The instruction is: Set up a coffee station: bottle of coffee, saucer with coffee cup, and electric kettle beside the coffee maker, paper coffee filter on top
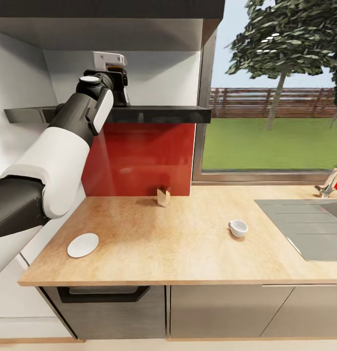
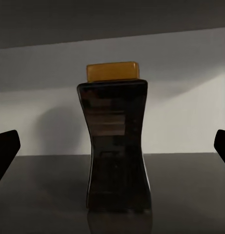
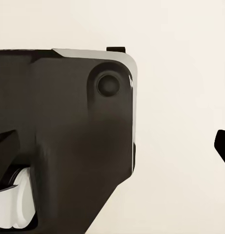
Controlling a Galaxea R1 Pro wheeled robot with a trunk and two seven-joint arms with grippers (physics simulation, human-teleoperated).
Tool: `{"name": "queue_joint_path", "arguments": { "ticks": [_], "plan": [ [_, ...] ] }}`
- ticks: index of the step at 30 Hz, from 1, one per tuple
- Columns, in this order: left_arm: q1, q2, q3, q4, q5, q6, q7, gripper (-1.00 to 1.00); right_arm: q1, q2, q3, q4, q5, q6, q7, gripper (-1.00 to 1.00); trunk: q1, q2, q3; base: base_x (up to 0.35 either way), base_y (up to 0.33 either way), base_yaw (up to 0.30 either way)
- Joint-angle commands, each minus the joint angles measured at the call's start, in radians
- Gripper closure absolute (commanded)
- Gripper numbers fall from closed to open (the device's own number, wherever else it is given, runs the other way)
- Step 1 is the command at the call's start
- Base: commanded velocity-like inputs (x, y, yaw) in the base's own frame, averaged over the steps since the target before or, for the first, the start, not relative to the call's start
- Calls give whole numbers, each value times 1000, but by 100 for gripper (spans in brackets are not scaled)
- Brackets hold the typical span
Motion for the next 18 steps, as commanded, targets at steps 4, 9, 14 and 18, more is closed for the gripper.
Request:
{"name": "queue_joint_path", "arguments": {
  "ticks": [4,9,14,18],
  "plan": [
    [-1,2,-3,-1,-3,7,5,-100,-1,0,-9,1,10,-3,3,-100,1,-2,-2,171,0,0],
    [-1,2,-3,-1,-3,6,5,-100,-1,0,-9,1,10,-3,3,-100,1,-2,-2,62,0,0],
    [-1,2,-3,-1,-3,6,5,-100,-1,0,-9,1,10,-3,3,-100,1,-2,-2,8,0,0],
    [0,2,-3,-1,-3,6,5,-100,-1,0,-9,1,10,-3,3,-100,1,-2,-2,1,0,0]
  ]
}}
